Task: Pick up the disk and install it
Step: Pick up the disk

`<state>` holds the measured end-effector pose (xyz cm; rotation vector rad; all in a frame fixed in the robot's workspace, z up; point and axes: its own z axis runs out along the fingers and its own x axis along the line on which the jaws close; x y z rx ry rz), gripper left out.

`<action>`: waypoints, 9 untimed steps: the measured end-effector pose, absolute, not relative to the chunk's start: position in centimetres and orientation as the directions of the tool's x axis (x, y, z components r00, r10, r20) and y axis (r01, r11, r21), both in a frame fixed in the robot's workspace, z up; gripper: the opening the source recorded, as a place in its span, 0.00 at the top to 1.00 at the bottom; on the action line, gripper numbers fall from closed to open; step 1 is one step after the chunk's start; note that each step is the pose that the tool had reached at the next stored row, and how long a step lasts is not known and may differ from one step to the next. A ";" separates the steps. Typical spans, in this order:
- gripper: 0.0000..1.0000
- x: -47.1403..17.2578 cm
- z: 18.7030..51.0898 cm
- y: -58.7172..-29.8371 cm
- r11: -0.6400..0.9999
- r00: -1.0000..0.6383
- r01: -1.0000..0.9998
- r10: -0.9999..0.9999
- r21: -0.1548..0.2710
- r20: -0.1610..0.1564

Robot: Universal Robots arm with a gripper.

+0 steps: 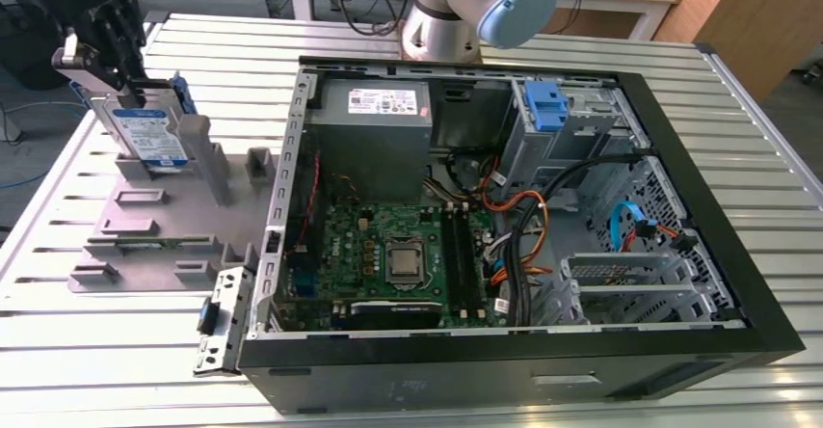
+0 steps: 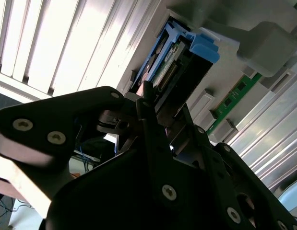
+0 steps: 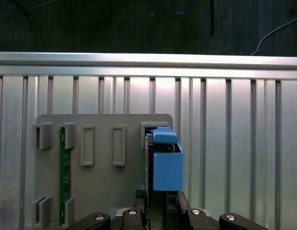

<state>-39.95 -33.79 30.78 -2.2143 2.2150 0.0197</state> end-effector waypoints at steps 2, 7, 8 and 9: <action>0.65 -39.9 30.8 -33.8 0.000 0.000 -1.000 -1.000 0.002 -0.016; 0.65 -39.9 30.8 -33.8 0.000 0.000 -1.000 -1.000 0.002 -0.016; 0.65 -39.9 30.8 -33.8 0.000 0.000 -1.000 -1.000 0.002 -0.016; 0.65 -39.9 30.8 -33.8 0.000 0.000 -1.000 -1.000 0.002 -0.016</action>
